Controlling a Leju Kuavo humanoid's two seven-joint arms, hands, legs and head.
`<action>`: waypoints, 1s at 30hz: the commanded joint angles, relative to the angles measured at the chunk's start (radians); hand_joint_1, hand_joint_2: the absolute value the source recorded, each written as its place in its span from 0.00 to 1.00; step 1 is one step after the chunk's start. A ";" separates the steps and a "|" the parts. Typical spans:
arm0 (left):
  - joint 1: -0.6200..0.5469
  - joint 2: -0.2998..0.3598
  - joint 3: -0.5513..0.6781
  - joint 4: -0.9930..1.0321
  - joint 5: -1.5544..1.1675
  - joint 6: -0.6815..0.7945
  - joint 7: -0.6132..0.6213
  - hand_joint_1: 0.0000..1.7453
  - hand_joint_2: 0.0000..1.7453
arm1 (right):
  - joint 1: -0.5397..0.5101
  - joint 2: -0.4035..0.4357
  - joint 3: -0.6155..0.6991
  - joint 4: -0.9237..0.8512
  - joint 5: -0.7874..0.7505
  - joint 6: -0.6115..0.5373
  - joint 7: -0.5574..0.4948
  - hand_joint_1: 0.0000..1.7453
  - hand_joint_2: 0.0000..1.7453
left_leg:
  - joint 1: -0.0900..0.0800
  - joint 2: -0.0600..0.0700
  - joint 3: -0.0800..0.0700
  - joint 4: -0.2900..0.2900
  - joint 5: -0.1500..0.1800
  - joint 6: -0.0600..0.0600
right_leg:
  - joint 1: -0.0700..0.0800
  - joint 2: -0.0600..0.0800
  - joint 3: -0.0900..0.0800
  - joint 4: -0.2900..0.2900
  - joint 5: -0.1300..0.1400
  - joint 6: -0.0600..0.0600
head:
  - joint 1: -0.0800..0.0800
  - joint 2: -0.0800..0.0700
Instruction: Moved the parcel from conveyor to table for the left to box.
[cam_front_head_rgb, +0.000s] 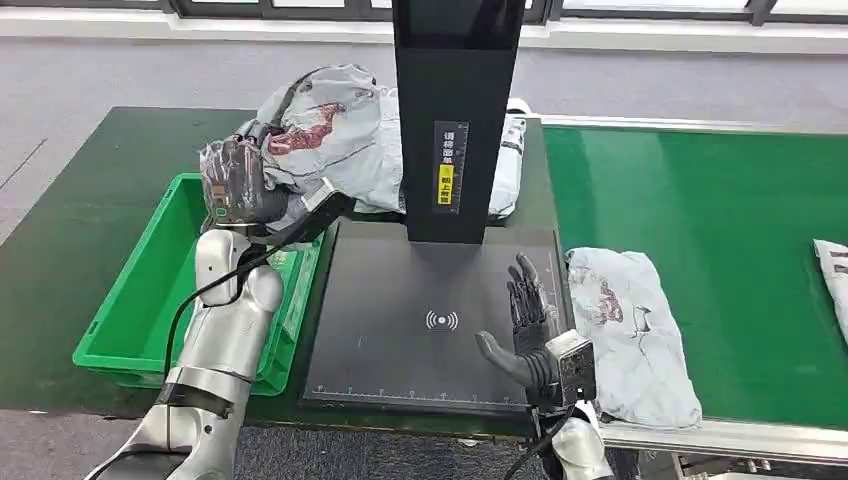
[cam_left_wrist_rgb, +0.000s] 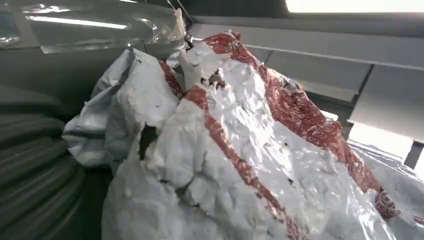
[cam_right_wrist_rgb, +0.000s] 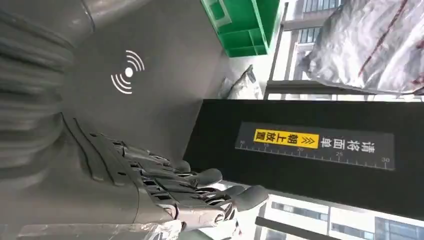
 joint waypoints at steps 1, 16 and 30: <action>-0.021 0.010 0.064 0.002 -0.004 -0.001 0.001 1.00 1.00 | -0.014 0.013 -0.034 0.005 -0.002 -0.003 0.009 0.00 1.00 | 0.000 0.003 0.001 -0.001 0.000 0.002 | 0.000 0.001 0.001 -0.001 0.000 -0.003 | 0.000 0.000; -0.040 0.345 -0.145 0.360 -0.178 -0.127 0.659 1.00 1.00 | 0.114 0.029 -0.146 -0.193 0.038 -0.023 0.081 0.00 1.00 | -0.001 -0.001 0.004 -0.004 0.001 0.001 | 0.000 -0.003 0.002 -0.001 -0.001 -0.005 | 0.000 0.000; 0.316 0.226 0.096 -0.098 -0.090 -0.231 0.445 0.00 1.00 | 0.148 0.030 -0.193 -0.188 0.081 0.052 0.106 0.00 1.00 | 0.000 0.010 0.001 -0.002 -0.002 0.001 | 0.000 0.007 -0.003 -0.002 0.002 -0.004 | 0.000 0.000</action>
